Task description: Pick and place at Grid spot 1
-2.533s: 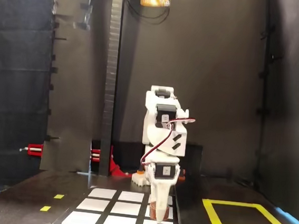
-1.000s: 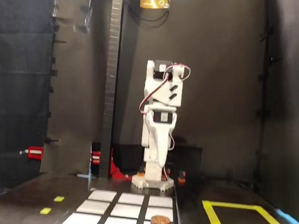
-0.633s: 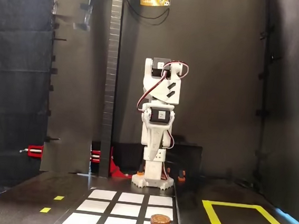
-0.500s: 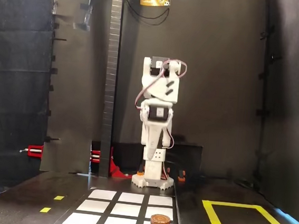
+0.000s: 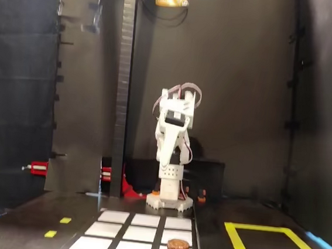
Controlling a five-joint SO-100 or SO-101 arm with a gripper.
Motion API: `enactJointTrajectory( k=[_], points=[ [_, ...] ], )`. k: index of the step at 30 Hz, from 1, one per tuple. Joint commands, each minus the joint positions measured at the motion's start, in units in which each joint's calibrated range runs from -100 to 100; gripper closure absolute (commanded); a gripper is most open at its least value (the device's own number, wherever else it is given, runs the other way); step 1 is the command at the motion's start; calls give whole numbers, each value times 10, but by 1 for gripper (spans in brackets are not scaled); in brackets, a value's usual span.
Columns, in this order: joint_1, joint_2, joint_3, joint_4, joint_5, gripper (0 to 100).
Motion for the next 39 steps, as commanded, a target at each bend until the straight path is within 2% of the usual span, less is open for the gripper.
enactJointTrajectory(
  k=[1, 4, 12, 22, 28, 31, 39],
  points=[
    [0, -120, 140, -98, -2, 100],
    [-4, -207, 253, -159, -1, 100],
    [-16, -407, 455, -173, -3, 100],
    [-27, -439, 456, 17, -18, 99],
    [-16, -439, 456, 17, -20, 100],
    [-1, -439, 456, 17, -44, 100],
    [-1, -439, 456, 18, -46, 100]
  ],
)
